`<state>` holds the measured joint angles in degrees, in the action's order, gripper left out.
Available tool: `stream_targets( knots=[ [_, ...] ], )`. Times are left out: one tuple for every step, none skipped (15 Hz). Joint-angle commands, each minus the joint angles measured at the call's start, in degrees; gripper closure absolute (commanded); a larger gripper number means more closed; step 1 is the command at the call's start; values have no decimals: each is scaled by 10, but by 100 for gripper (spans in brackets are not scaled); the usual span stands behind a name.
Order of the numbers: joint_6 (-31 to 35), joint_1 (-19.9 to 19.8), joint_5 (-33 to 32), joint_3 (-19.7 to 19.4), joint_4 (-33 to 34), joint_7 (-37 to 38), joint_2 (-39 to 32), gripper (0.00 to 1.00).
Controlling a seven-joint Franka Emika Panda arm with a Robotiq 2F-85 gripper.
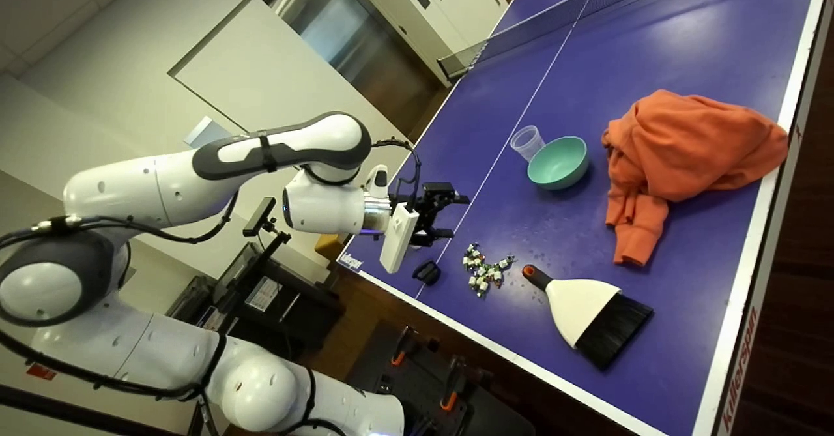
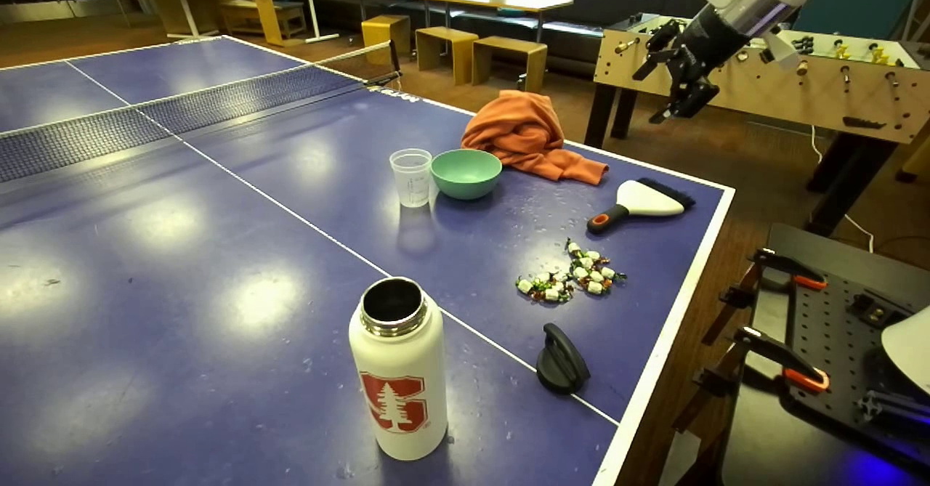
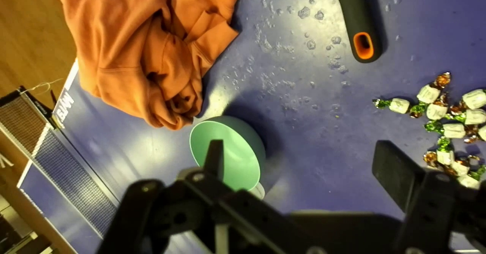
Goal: Sweep the candy to the left using the white and black brush
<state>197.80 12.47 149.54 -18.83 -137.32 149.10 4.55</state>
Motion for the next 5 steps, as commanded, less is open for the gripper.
stream_targets(
  knots=[
    [0, 31, 0, -35, -20, -1, 25, 0],
    [-1, 70, 0, -76, -37, -1, 47, 0],
    [-1, 93, 0, -100, -49, -1, 63, 0],
    [-1, 102, 0, -110, -55, -1, 72, 0],
    [-2, 104, 0, -112, -58, -1, 76, 0]
  ],
)
